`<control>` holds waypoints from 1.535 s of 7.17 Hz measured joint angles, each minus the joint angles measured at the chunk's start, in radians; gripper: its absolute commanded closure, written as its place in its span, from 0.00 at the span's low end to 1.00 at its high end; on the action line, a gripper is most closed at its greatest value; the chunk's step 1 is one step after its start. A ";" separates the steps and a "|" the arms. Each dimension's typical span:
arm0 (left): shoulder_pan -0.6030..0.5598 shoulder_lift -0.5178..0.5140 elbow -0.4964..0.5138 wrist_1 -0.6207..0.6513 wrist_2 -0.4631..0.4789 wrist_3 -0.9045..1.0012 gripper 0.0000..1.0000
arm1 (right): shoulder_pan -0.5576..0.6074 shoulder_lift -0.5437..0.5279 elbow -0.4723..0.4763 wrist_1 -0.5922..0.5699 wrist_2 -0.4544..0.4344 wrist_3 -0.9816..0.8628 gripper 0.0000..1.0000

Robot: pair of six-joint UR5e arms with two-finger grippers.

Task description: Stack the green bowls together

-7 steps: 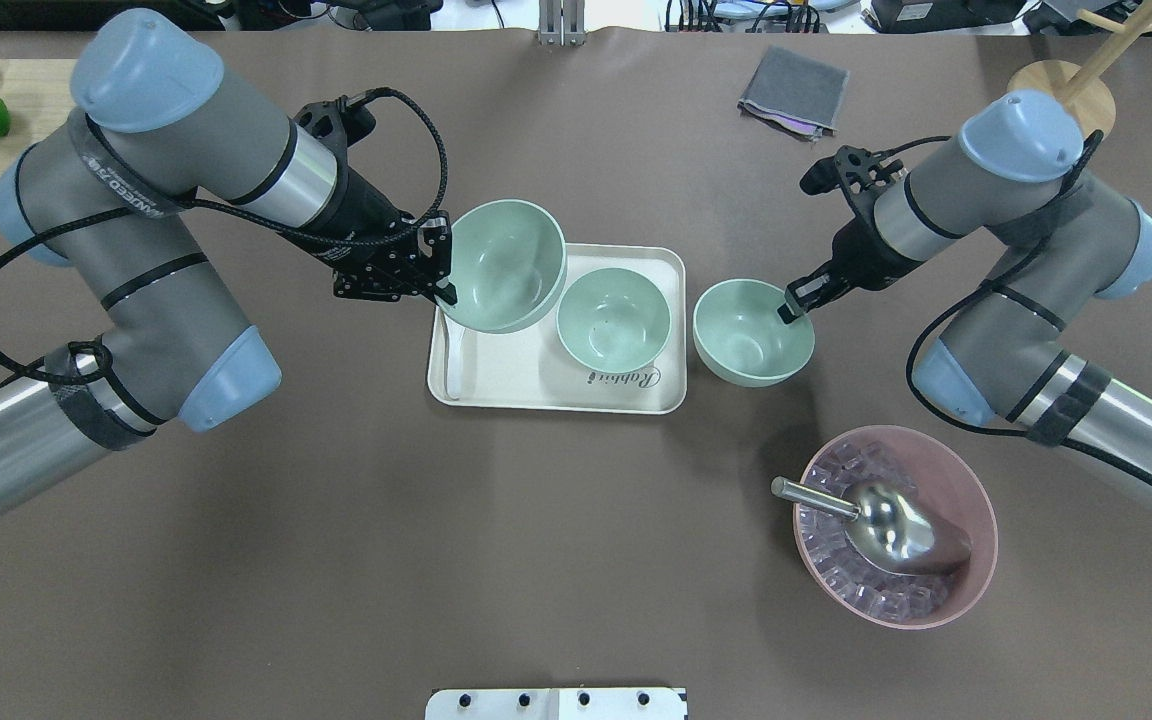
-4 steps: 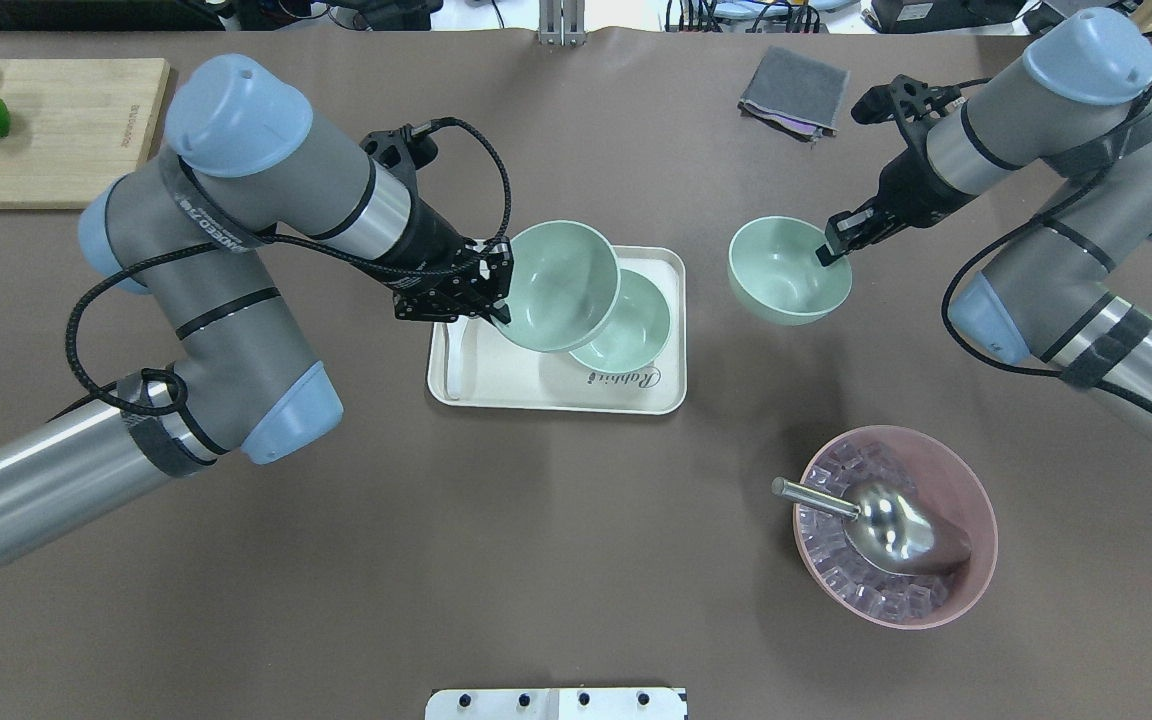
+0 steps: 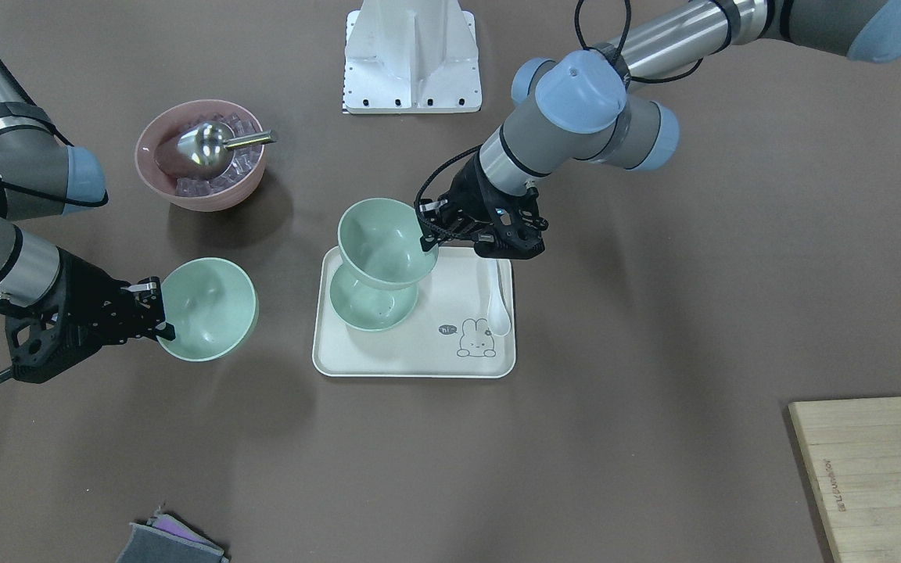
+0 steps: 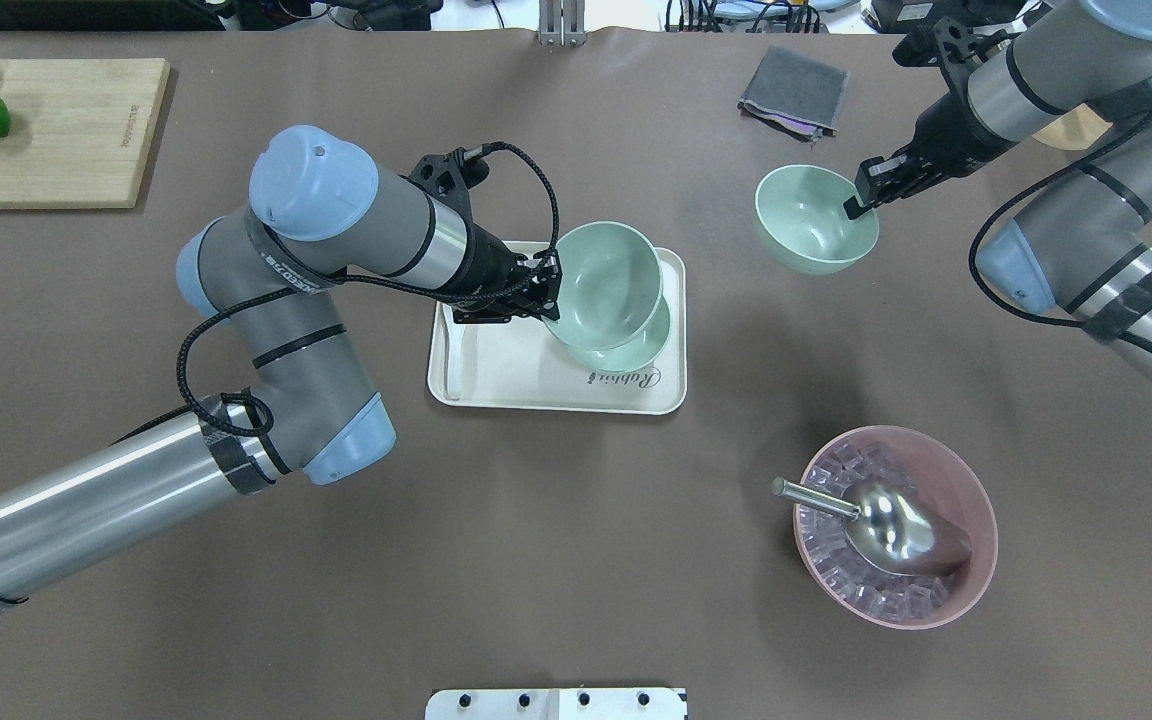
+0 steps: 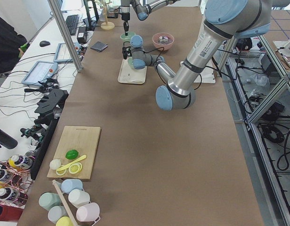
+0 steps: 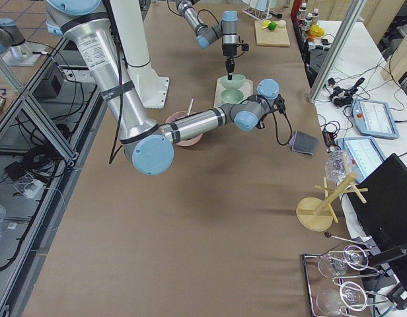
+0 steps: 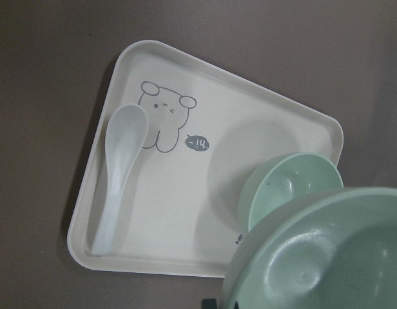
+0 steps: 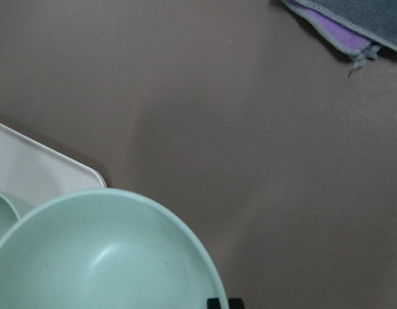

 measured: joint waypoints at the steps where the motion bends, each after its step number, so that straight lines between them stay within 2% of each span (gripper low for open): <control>1: 0.004 -0.001 0.015 -0.012 0.005 0.001 1.00 | 0.012 0.010 -0.003 -0.001 0.013 0.011 1.00; 3: 0.009 -0.012 0.032 -0.016 0.008 0.000 1.00 | 0.018 0.017 -0.005 -0.001 0.020 0.019 1.00; 4: 0.009 -0.019 0.037 -0.015 0.008 -0.001 0.45 | 0.019 0.018 -0.005 0.000 0.022 0.020 1.00; 5: 0.010 -0.022 0.042 -0.014 0.008 -0.001 0.02 | 0.020 0.019 -0.005 0.000 0.022 0.020 1.00; 9: 0.003 -0.032 0.045 -0.010 0.082 -0.005 0.02 | 0.026 0.044 -0.004 0.000 0.030 0.049 1.00; 10: -0.017 -0.032 0.037 -0.006 0.078 -0.005 0.02 | 0.027 0.057 -0.001 0.001 0.048 0.089 1.00; 11: -0.065 -0.030 0.021 0.015 0.035 -0.002 0.02 | 0.028 0.071 0.002 0.004 0.063 0.139 1.00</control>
